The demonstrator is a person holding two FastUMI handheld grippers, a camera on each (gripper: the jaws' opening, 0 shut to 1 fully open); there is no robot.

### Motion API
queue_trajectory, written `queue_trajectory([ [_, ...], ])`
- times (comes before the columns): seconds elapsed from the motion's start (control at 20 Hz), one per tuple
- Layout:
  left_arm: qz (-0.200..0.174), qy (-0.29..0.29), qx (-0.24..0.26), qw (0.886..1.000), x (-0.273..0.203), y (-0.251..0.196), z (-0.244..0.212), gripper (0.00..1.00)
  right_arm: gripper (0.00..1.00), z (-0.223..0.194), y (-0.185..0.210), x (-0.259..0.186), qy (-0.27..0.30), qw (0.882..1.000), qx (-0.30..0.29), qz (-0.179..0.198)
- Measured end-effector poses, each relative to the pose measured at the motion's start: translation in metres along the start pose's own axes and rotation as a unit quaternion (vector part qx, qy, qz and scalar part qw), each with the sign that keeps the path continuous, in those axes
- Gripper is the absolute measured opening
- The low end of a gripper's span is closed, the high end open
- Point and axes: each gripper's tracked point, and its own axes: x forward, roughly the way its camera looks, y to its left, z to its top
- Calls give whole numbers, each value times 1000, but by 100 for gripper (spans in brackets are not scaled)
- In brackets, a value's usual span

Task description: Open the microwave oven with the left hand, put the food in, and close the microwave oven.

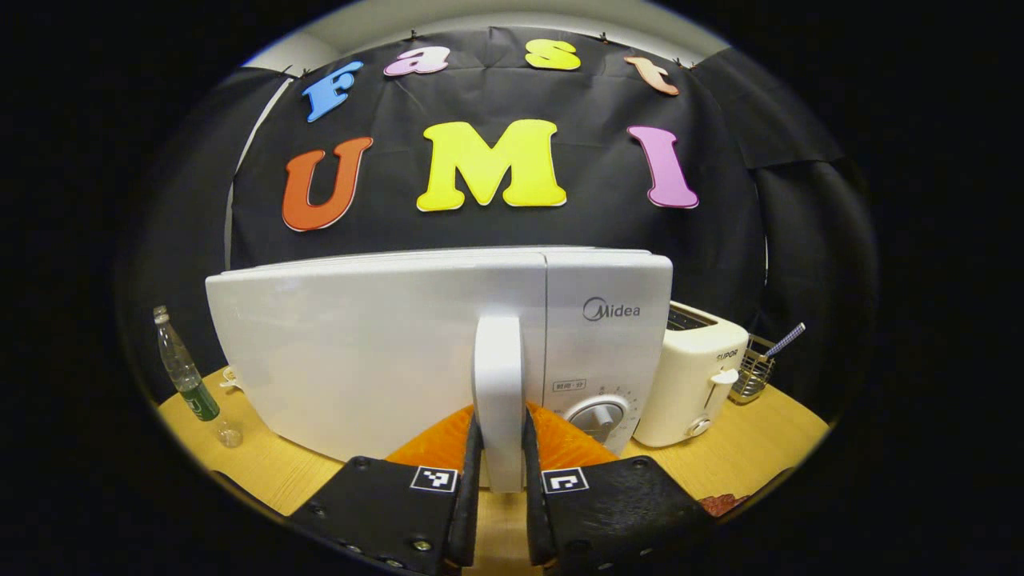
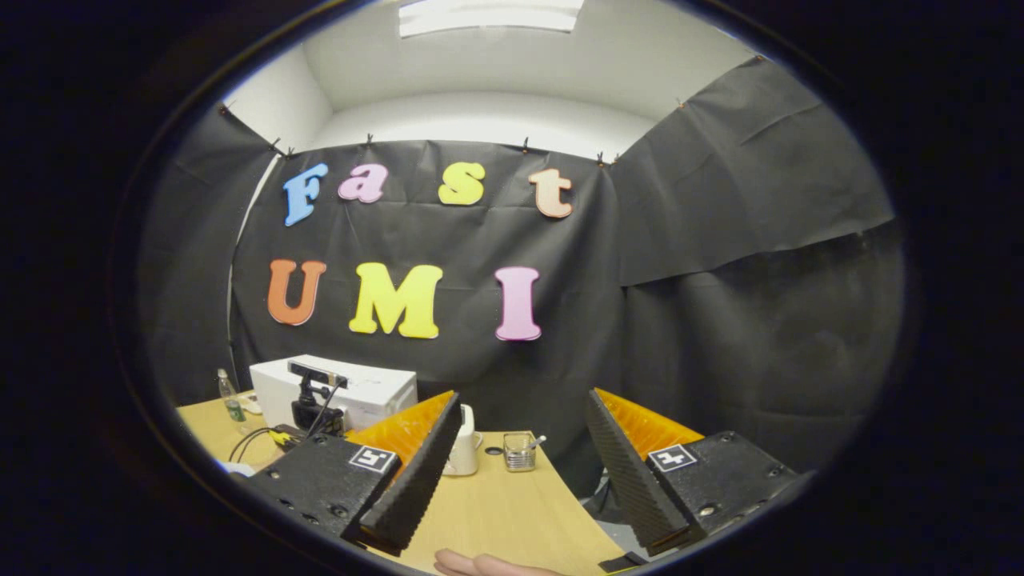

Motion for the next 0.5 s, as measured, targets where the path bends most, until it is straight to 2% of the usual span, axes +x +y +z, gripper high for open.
queue_trajectory([
  [0.05, -4, 13, -9, 1000, -2, 1, -6, 18, 99, -1, -1, -2, 4, 1000, -1, -1],
  [0.1, -6, 15, -14, 1000, -6, 1, -4, 19, 99, 0, -1, -4, 5, 1000, -2, -1],
  [0.15, -8, 17, -14, 1000, -3, 0, -6, 11, 99, 2, -1, -6, 5, 1000, -4, -1],
  [0.2, -8, 19, -11, 1000, -4, 0, -6, 22, 99, 3, -1, -8, 4, 1000, -6, -1],
  [0.25, -9, 22, -12, 1000, -6, 1, -6, 11, 99, 5, -1, -12, 2, 1000, -7, -1],
  [0.5, -38, 44, -25, 998, -17, -1, -10, 12, 99, 16, -3, -23, -12, 1000, -3, -16],
])
